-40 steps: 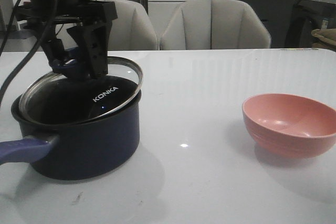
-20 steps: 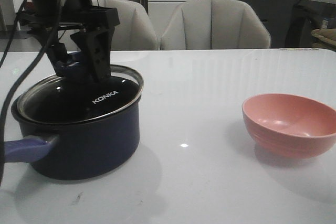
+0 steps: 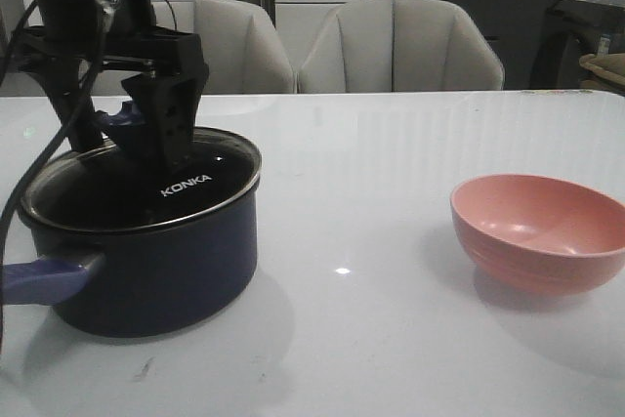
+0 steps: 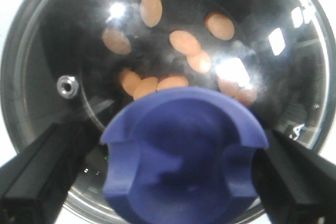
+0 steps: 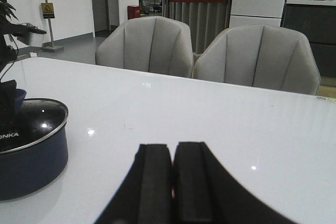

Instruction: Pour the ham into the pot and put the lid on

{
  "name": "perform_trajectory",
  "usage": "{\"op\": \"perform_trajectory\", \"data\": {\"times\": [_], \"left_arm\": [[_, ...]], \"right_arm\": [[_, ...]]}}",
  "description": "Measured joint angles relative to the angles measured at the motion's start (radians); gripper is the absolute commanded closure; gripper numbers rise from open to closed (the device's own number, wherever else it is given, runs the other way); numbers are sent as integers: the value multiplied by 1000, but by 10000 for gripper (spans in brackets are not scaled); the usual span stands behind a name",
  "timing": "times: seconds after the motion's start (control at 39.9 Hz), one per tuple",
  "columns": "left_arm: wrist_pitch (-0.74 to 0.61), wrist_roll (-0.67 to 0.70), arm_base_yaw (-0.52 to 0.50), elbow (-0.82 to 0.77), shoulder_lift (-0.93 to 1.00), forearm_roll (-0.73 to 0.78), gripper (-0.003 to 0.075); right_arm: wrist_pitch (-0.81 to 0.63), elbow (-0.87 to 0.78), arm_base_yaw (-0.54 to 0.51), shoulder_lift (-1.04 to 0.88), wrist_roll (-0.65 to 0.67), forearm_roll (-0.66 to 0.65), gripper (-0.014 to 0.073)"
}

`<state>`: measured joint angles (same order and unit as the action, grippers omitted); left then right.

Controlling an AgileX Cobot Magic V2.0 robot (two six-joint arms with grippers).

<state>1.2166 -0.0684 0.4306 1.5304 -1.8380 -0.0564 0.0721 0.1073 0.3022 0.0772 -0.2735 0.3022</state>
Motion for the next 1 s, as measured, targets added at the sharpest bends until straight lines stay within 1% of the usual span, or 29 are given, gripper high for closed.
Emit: {"op": "perform_trajectory", "data": {"times": [0.13,0.25,0.45,0.58,0.7,0.8,1.0], "left_arm": [[6,0,0,9,3,19,71],[7,0,0,17,53,25,106],[17,0,0,20,204,27,160],[19,0,0,-14,332,23,206],[13,0,0,-111,501,20,251],[-27,0,0,-218,660,20,285],[-170,0,0,-461,985,20,347]], "right_arm": [[0,0,0,0,0,0,442],[0,0,0,0,0,0,442],[0,0,0,0,0,0,442],[0,0,0,0,0,0,442],[0,0,0,0,0,0,442],[-7,0,0,0,0,0,442],[-56,0,0,0,0,0,442]]}}
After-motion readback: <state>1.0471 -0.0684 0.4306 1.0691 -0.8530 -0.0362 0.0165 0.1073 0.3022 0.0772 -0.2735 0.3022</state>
